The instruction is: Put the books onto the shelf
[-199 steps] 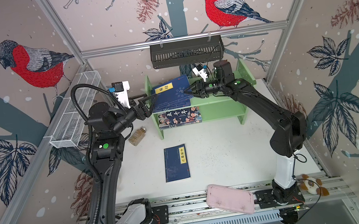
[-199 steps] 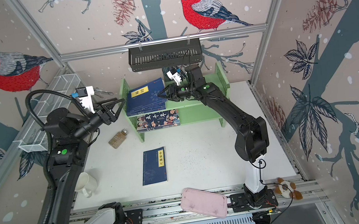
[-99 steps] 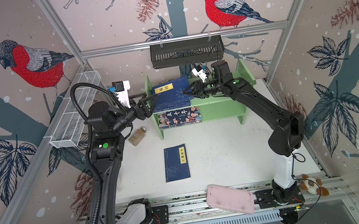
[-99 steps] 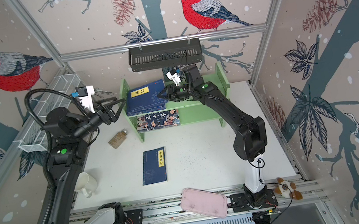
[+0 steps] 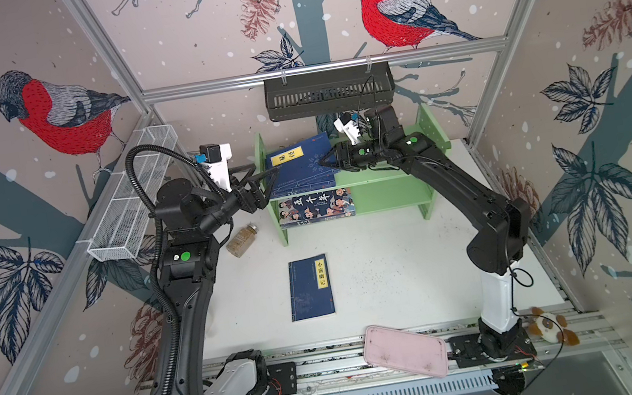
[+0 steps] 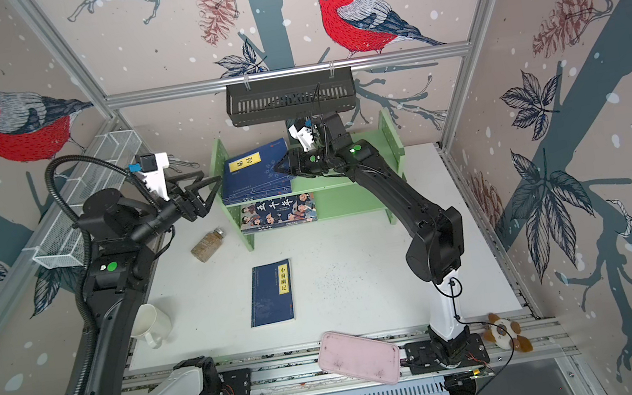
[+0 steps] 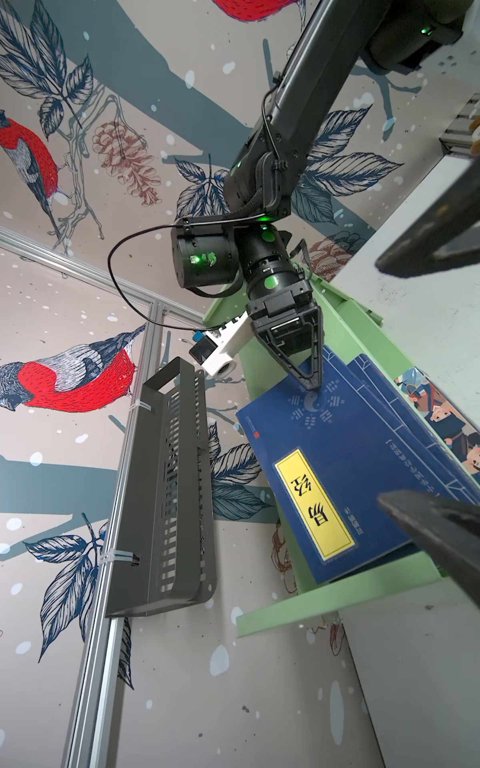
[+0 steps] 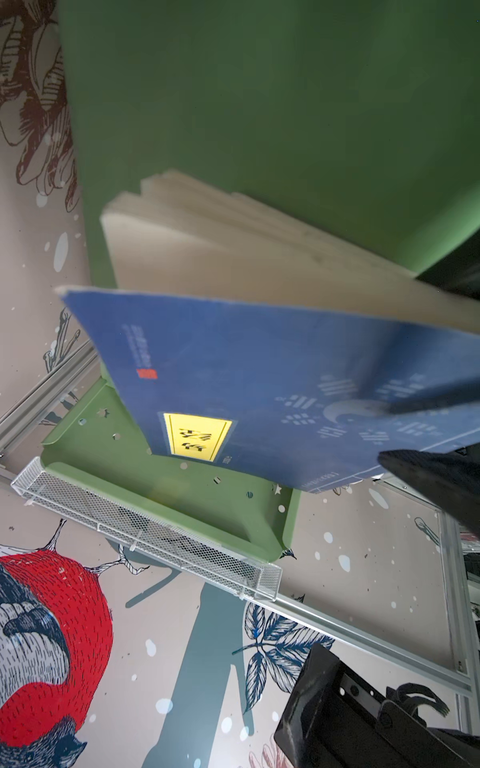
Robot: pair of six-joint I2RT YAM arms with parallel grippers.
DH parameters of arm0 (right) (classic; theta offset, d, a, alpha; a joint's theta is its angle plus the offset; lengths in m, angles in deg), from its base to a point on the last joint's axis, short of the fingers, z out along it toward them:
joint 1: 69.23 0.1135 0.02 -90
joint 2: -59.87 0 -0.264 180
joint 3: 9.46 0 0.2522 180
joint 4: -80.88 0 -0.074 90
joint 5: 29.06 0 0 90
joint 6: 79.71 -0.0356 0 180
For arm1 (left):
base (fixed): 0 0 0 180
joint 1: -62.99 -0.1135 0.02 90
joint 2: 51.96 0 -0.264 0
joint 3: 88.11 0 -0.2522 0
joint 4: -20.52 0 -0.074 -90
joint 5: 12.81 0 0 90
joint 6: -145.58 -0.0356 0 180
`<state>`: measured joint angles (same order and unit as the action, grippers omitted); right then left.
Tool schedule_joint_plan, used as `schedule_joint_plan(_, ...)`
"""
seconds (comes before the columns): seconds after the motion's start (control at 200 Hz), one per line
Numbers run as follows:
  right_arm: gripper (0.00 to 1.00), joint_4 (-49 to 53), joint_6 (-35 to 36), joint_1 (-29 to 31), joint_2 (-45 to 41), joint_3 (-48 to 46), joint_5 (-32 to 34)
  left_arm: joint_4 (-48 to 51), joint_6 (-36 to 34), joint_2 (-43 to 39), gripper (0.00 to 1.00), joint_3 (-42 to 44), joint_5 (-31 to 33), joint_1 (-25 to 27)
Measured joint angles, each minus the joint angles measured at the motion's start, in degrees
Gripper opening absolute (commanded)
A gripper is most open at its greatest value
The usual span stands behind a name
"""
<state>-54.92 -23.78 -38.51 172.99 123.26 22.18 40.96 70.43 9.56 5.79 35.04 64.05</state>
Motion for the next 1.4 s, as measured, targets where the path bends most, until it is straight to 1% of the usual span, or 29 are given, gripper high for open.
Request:
schedule_joint_plan(0.275, 0.55, 3.93, 2.73, 1.27, 0.39, 2.89, 6.29, 0.02, -2.08, 0.79, 0.81, 0.83, 0.31, 0.0)
schedule_joint_plan(0.5, 0.55, 8.59, 4.94, 3.02, 2.71, 7.5, 12.46, 0.0, -3.43, 1.18, 0.82, 1.49, 0.33, 0.0)
schedule_joint_plan(0.73, 0.56, 10.84, 5.95, 3.91, 2.51, 8.39, 16.7, 0.11, -6.05, 2.08, 0.82, 1.49, 1.18, 0.0)
schedule_joint_plan(1.015, 0.56, 11.06, 5.97, 4.17, 0.11, 7.67, 18.62, 1.68, -11.85, 2.27, 0.82, 1.88, 4.83, -0.04)
schedule_joint_plan(1.221, 0.54, 11.04, 5.99, 4.2, 0.11, 7.13, 18.58, 1.92, -13.4, 2.36, 0.82, 2.27, 5.68, -0.04)
schedule_joint_plan(1.401, 0.5, 11.04, 6.14, 4.24, 0.0, 6.19, 18.58, 2.73, -13.81, 2.36, 0.82, 2.27, 6.19, -0.04)
